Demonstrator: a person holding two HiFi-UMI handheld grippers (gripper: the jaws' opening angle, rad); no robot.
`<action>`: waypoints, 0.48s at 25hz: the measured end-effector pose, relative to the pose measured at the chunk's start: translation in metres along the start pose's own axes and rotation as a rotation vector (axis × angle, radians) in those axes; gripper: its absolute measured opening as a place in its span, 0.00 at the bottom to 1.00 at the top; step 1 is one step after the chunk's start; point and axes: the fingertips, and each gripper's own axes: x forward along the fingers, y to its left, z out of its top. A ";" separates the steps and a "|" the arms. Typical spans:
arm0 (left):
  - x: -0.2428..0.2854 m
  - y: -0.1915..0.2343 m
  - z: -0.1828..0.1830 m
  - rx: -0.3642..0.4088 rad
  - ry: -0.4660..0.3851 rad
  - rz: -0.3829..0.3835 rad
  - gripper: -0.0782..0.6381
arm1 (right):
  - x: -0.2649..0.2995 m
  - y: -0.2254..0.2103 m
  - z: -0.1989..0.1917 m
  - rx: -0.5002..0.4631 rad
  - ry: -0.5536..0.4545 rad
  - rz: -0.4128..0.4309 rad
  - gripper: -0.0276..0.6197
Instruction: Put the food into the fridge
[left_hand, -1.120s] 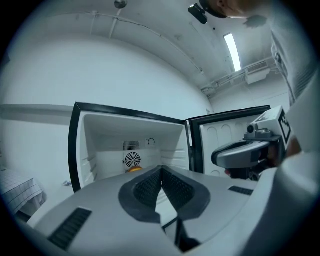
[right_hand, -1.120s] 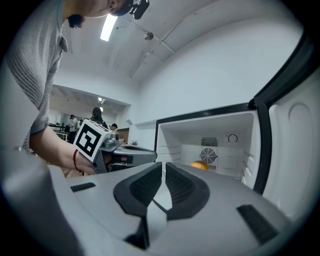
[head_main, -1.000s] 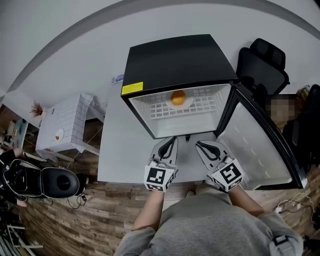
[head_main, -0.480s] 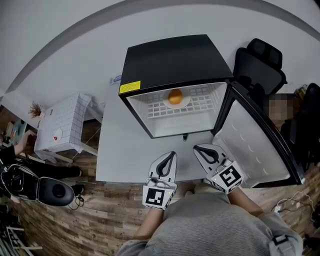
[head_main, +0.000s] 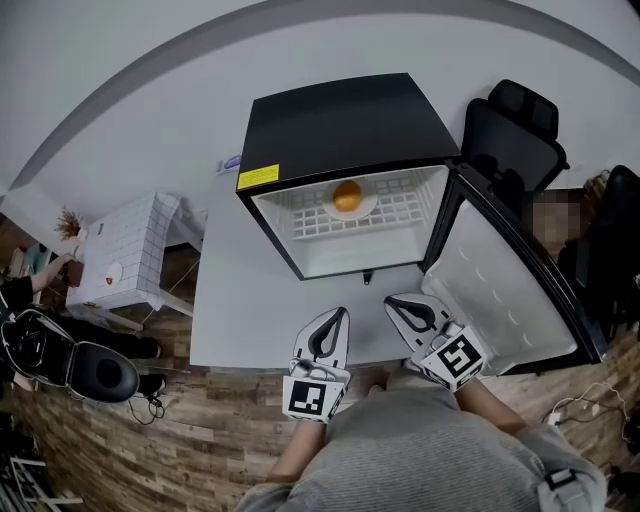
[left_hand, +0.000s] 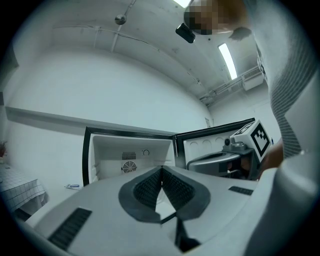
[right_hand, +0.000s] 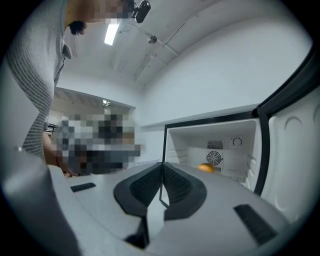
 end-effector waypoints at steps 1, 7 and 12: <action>-0.001 0.000 -0.001 0.000 0.006 0.000 0.12 | 0.000 0.000 0.001 -0.006 0.002 0.001 0.06; -0.002 0.000 0.001 -0.005 -0.025 -0.002 0.12 | 0.000 0.004 0.002 -0.032 0.014 0.007 0.06; -0.004 0.002 0.000 -0.002 -0.037 0.005 0.12 | 0.000 0.004 0.003 -0.022 0.004 0.000 0.06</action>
